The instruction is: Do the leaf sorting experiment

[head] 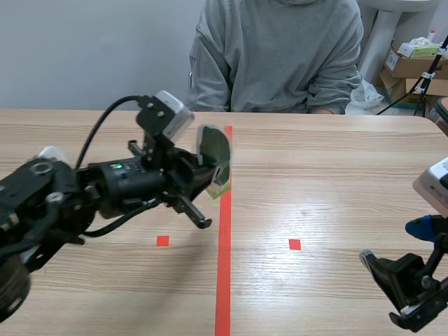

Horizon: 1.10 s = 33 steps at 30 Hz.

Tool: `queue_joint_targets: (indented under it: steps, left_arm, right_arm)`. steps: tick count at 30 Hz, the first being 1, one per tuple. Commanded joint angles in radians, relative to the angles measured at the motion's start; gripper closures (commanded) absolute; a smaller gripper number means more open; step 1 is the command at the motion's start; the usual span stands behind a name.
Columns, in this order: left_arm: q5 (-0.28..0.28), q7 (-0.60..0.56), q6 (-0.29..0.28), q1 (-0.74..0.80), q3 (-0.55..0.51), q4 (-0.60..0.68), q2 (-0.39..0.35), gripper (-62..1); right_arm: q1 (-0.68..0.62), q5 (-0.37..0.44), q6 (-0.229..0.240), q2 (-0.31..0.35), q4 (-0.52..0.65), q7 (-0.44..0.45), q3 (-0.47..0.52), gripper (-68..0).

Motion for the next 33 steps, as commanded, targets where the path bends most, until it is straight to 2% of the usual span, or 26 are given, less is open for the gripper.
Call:
queue_joint_targets:
  steps: [1,6,13,18,23,30,33]
  left_arm:
    - [-0.034,-0.018,-0.004,0.078,-0.049,0.069,-0.026,-4.1]
    - [-0.064,-0.081,-0.004,0.283,-0.242,0.227,-0.048,-4.1]
    - [-0.085,-0.178,-0.003,0.406,-0.454,0.203,-0.068,-4.1]
    - [-0.085,-0.201,0.023,0.371,-0.541,0.075,-0.119,-4.1]
    - [-0.084,-0.203,0.040,0.270,-0.553,-0.126,-0.178,-4.1]
    - [-0.051,-0.226,0.101,0.154,-0.553,-0.324,-0.196,-4.1]
    - [-0.050,-0.231,0.106,0.134,-0.553,-0.370,-0.196,-4.1]
  right_arm:
    - [0.013,0.003,0.001,0.010,0.012,0.016,0.008,-44.1]
    - [0.021,0.003,0.000,0.010,0.012,0.014,0.008,-44.1]
    - [0.023,0.004,0.000,0.010,0.012,0.016,0.008,-44.1]
    - [0.023,0.004,0.000,0.010,0.012,0.016,0.008,-44.1]
    - [0.023,0.004,0.000,0.010,0.012,0.016,0.008,-44.1]
    - [0.023,0.004,0.000,0.010,0.012,0.015,0.008,-44.1]
    - [0.023,0.004,0.000,0.010,0.012,0.016,0.008,-44.1]
